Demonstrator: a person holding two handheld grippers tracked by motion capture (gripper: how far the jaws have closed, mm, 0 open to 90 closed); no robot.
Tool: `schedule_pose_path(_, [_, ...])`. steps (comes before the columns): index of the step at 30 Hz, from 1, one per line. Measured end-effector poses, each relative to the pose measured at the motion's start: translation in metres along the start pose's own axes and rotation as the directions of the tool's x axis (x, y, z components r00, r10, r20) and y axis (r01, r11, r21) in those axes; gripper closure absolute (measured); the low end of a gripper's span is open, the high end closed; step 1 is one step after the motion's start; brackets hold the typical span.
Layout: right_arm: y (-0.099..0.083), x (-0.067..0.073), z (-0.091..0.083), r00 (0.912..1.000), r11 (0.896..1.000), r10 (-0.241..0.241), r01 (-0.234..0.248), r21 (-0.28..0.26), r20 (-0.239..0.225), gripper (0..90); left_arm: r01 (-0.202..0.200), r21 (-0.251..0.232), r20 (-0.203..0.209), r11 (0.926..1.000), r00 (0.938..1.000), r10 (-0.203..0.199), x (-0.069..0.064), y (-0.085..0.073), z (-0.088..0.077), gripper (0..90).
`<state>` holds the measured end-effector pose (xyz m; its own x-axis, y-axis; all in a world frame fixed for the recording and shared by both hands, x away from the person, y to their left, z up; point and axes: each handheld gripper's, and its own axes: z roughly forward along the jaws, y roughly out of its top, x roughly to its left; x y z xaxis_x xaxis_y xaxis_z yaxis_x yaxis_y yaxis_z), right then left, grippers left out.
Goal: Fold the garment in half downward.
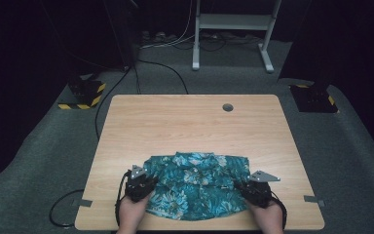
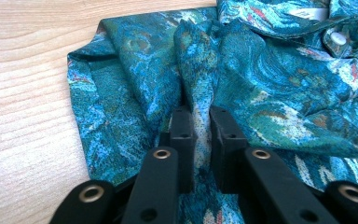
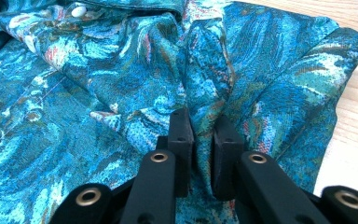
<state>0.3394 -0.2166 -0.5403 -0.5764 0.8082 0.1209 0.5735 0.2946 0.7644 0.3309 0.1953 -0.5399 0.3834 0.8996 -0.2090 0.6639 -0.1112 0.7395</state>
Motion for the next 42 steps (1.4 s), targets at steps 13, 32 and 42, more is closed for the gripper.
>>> schedule_pose_path(13, [0.011,-0.007,-0.015,0.9967,0.994,0.067,-0.071,-0.089,-0.046,46.2,0.025,-0.063,0.017,0.9977,0.9996,-0.024,0.008,0.019,-0.013,34.1])
schedule_pose_path(32, [0.036,-0.036,-0.028,0.9958,0.983,0.091,-0.089,-0.162,0.006,37.2,0.016,-0.117,-0.019,0.993,0.9997,-0.018,0.036,0.052,-0.019,21.5])
schedule_pose_path(42, [0.038,-0.055,-0.01,0.9918,0.983,0.122,-0.116,-0.139,0.036,37.3,0.025,-0.068,-0.029,0.9974,0.9992,-0.027,0.048,0.054,0.003,22.6])
